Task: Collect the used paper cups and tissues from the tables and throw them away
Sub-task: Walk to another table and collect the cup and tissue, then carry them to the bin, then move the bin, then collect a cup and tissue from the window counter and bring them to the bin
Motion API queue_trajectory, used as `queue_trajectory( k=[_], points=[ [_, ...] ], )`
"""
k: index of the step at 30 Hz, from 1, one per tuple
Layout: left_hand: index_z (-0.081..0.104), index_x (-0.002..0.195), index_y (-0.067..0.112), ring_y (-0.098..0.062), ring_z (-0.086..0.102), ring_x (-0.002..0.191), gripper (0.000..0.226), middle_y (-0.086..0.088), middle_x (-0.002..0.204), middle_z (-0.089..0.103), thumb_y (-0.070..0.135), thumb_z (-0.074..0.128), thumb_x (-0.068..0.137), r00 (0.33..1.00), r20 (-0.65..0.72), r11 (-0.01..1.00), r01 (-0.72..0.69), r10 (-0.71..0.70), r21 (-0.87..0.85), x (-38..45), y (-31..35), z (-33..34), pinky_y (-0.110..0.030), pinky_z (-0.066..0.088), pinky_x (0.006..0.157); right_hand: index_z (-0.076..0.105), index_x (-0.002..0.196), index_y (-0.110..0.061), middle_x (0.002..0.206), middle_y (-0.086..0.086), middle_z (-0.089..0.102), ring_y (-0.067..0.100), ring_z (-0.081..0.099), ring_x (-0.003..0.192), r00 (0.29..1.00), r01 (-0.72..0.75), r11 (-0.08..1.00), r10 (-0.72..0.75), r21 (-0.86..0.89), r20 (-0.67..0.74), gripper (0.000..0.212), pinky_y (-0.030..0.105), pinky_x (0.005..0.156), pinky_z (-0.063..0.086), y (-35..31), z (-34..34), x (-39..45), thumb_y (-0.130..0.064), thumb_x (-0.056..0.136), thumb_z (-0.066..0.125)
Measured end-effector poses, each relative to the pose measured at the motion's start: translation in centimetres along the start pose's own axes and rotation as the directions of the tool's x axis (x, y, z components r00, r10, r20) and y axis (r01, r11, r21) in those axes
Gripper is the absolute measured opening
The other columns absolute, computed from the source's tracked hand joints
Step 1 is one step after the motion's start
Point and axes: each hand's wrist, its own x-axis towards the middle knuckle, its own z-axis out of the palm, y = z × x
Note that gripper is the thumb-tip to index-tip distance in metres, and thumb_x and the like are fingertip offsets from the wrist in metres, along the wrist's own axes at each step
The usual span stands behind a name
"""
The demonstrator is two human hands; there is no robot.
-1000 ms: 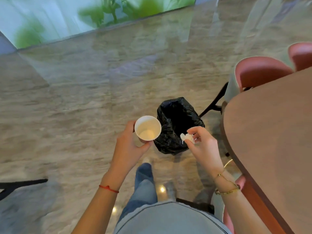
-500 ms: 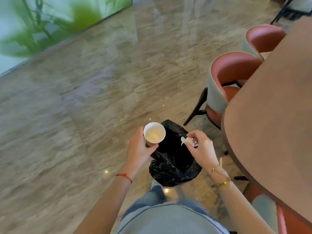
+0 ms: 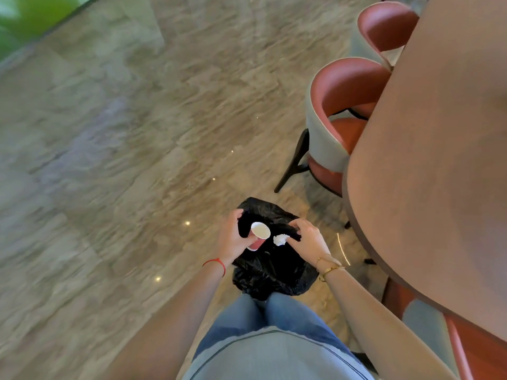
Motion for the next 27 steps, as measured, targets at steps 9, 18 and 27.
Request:
queue_trajectory(
  k=[9,18,27],
  points=[
    [0.050,0.131,0.025,-0.010,0.063,0.072,0.043,0.008,0.130,0.056,0.036,0.061,0.091,0.975,-0.079,0.957,-0.187,0.209,0.222,-2.2,2.0,-4.0,-0.014,0.046,0.068,0.052,0.128,-0.025,0.129,-0.005,0.055,0.014,0.044,0.122,0.967,0.170,0.983,-0.181,-0.075,-0.181,0.039,0.025,0.099,0.035,-1.0,-5.7,-2.4,-0.032,0.090,0.060],
    [0.056,0.125,0.028,-0.003,0.042,0.040,0.035,0.015,0.075,0.051,0.039,0.056,0.092,0.934,-0.174,0.915,-0.246,0.312,0.319,-6.5,3.5,-5.7,-0.011,0.032,0.037,0.054,0.127,-0.026,0.124,-0.007,0.057,0.013,0.043,0.120,0.927,0.177,0.979,-0.199,-0.099,-0.319,0.040,0.027,0.099,0.038,-0.2,-8.7,-7.8,-0.030,0.088,0.063],
    [0.055,0.122,0.036,-0.001,0.044,0.040,0.031,0.019,0.059,0.037,0.041,0.057,0.092,0.894,-0.084,0.852,-0.386,0.440,0.354,-10.3,5.2,-6.6,-0.012,0.027,0.035,0.053,0.127,-0.027,0.118,-0.008,0.057,0.013,0.045,0.110,0.872,0.053,0.997,-0.077,-0.063,-0.483,0.040,0.023,0.088,0.034,0.1,-8.1,-16.4,-0.032,0.088,0.063]
  ],
)
